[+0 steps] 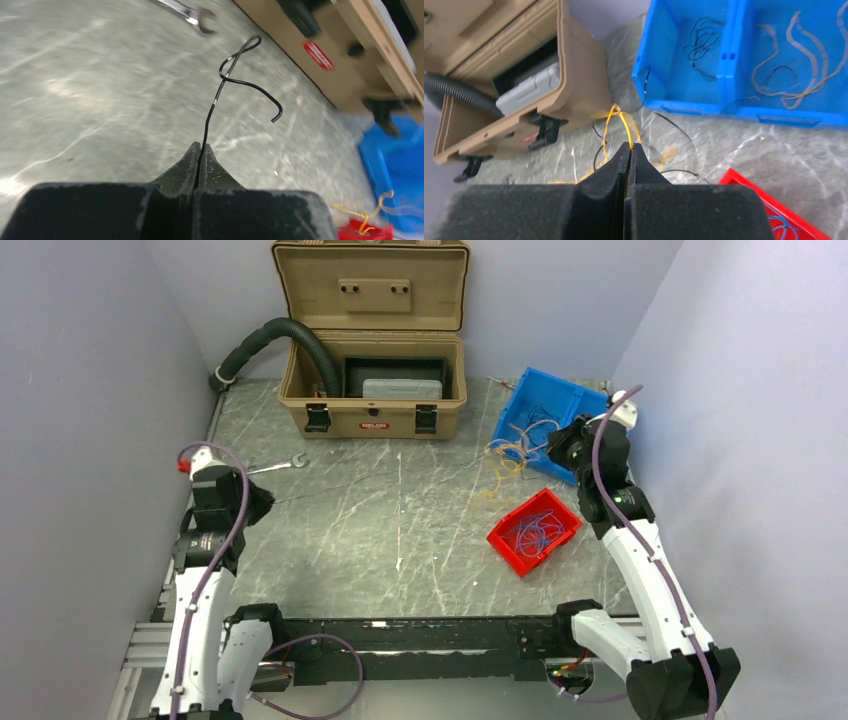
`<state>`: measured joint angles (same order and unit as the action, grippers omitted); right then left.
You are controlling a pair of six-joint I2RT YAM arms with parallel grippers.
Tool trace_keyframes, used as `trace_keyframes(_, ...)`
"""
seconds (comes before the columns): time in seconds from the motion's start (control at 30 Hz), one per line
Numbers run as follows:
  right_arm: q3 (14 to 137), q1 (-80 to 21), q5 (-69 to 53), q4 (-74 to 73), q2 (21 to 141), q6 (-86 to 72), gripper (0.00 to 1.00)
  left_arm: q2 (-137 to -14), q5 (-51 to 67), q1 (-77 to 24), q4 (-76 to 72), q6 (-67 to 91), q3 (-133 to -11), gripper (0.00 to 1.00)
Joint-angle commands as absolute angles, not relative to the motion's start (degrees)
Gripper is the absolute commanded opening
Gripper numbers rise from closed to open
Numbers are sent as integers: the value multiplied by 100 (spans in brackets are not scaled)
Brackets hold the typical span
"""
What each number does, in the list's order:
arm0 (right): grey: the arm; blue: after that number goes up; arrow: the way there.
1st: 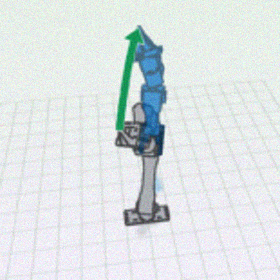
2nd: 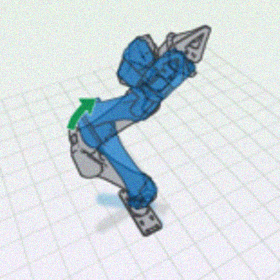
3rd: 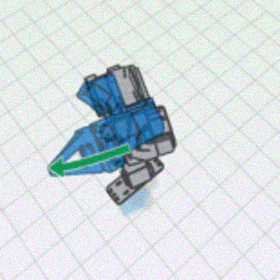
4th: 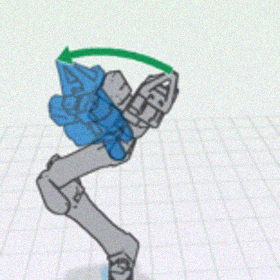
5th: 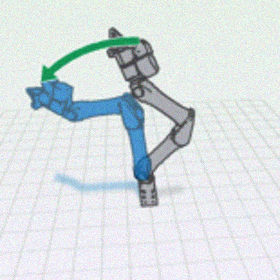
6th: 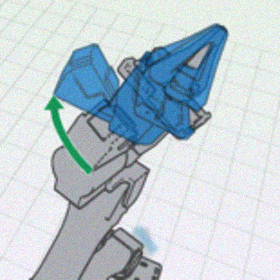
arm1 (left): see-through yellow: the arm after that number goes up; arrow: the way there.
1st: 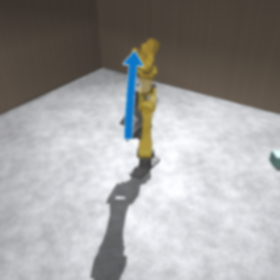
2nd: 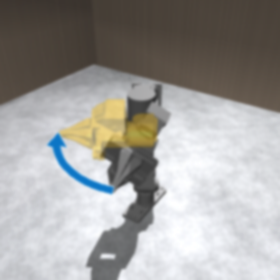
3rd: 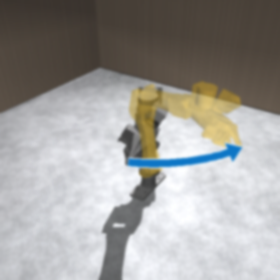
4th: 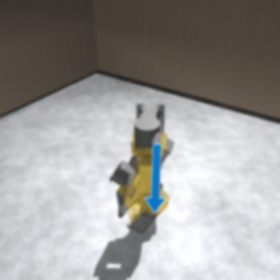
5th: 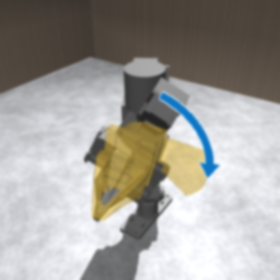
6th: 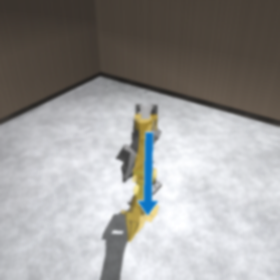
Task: Untangle the cables
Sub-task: Untie the cable.
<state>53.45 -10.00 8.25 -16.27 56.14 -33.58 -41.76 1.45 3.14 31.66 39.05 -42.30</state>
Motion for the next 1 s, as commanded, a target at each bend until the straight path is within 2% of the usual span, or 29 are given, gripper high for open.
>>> trace_keyframes(0.0, 5805, -770, 1381, -2356, 5409, -3599, 0, -3932, -1733, 685, 4344, 4128, -4805, 0)
trace_keyframes(0.07, 5835, -756, 1234, -2374, 5353, -3528, 0, -3799, -2074, 707, 4430, 4104, -4900, 0)
trace_keyframes(0.13, 5817, -756, 926, -2223, 5299, -3352, 0, -3664, -1888, 719, 4190, 3864, -4870, 0)
trace_keyframes(0.33, 6300, -755, 677, -2332, 5495, -3072, 0, -3686, 344, 712, 2899, 3278, -4371, 0)
trace_keyframes(0.5, 6657, -761, 377, -2410, 5688, -2979, 0, -3759, 722, 711, 2517, 3320, -4073, 0)
trace_keyframes(0.57, 6696, -762, -193, -2296, 5767, -2922, 0, -3796, 1593, 712, 2050, 3161, -3919, 0)
trace_keyframes(0.67, 6842, -794, -1014, -2235, 5949, -2901, 0, -3974, 2980, 679, 1338, 3101, -3765, 15)
trace_keyframes(0.7, 6897, -828, -1170, -2226, 6003, -2895, 0, -4041, 3183, 634, 1158, 3144, -3728, 22)
trace_keyframes(0.73, 6952, -909, -1275, -2212, 6055, -2883, 0, -4119, 3285, 502, 1011, 3160, -3711, 34)
trace_keyframes(0.83, 7189, -1226, -1330, -2250, 6166, -2759, 0, -4198, 2951, -112, 1025, 2974, -3814, 69)
trace_keyframes(0.87, 7288, -1359, -1289, -2308, 6211, -2694, 0, -4227, 2719, -359, 1078, 2852, -3882, 77)
trace_keyframes(0.97, 7587, -1711, -1204, -2449, 6348, -2525, 0, -4365, 2238, -1068, 1074, 2735, -4084, 91)
